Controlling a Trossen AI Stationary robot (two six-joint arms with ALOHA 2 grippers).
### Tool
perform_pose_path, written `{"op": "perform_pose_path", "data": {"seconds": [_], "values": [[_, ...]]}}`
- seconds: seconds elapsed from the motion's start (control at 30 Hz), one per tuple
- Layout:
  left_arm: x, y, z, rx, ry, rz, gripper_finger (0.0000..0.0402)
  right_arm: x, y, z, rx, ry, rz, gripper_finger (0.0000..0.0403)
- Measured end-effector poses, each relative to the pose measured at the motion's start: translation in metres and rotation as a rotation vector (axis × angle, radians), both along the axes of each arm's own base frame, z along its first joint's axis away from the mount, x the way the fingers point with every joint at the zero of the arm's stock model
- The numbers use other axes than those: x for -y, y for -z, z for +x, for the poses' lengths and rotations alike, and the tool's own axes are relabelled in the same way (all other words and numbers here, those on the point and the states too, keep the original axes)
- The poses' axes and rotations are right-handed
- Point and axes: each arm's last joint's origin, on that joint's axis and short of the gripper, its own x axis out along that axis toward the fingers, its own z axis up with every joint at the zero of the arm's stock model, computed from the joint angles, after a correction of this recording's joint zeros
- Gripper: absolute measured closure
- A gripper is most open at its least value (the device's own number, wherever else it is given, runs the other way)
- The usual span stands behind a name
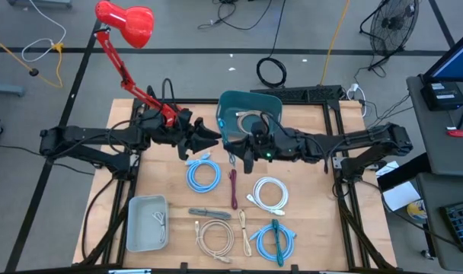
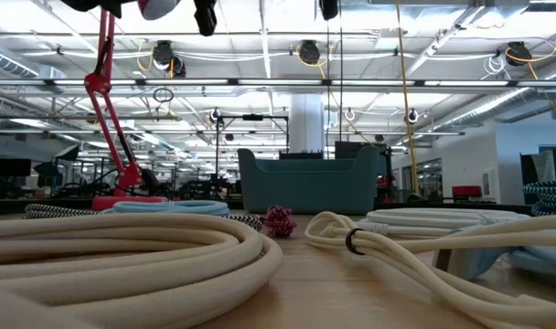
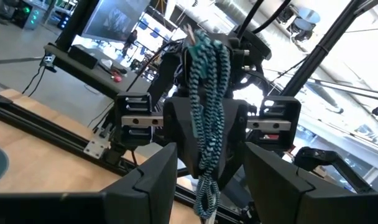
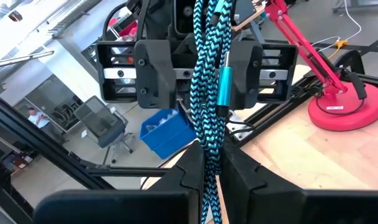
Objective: Pick & Place USB Port
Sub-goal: Put the top blue charger cable into the gray bin
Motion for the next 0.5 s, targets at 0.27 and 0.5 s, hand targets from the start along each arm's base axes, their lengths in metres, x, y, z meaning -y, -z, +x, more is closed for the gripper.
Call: {"op": "perform_pose_path", "data": {"seconds": [0.27, 0.5], "values": [[-0.001, 0.004, 0.007, 0.01, 0.003, -0.017, 0.0218, 0.0, 0.0, 0.0, 0.0, 0.0, 0.0, 0.0381], [-0.003, -0.005, 0.028, 0.021, 0.036, -0.003, 0.0218, 0.0, 0.0, 0.0, 0.0, 0.001, 0.0, 0.0381]]}}
